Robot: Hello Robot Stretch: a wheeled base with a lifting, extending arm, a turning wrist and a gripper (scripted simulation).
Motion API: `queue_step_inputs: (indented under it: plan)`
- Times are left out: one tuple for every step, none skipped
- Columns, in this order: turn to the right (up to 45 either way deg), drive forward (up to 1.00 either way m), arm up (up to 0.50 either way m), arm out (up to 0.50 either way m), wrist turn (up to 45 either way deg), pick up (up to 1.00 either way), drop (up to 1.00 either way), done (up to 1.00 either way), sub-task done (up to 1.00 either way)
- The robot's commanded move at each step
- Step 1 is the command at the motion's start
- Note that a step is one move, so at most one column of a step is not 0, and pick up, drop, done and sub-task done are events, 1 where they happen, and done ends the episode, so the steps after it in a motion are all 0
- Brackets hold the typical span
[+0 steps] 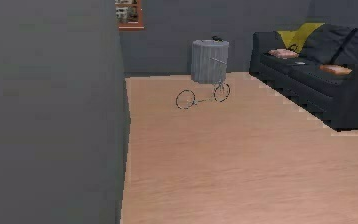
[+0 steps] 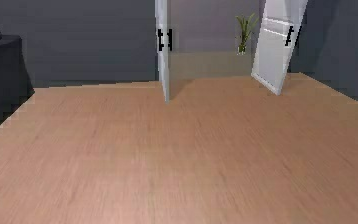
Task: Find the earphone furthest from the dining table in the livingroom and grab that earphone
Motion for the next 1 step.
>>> queue_step_inputs:
  plan:
    - [-3.0,0.0,0.0,0.0,0.0,0.0,0.0,0.0,0.0]
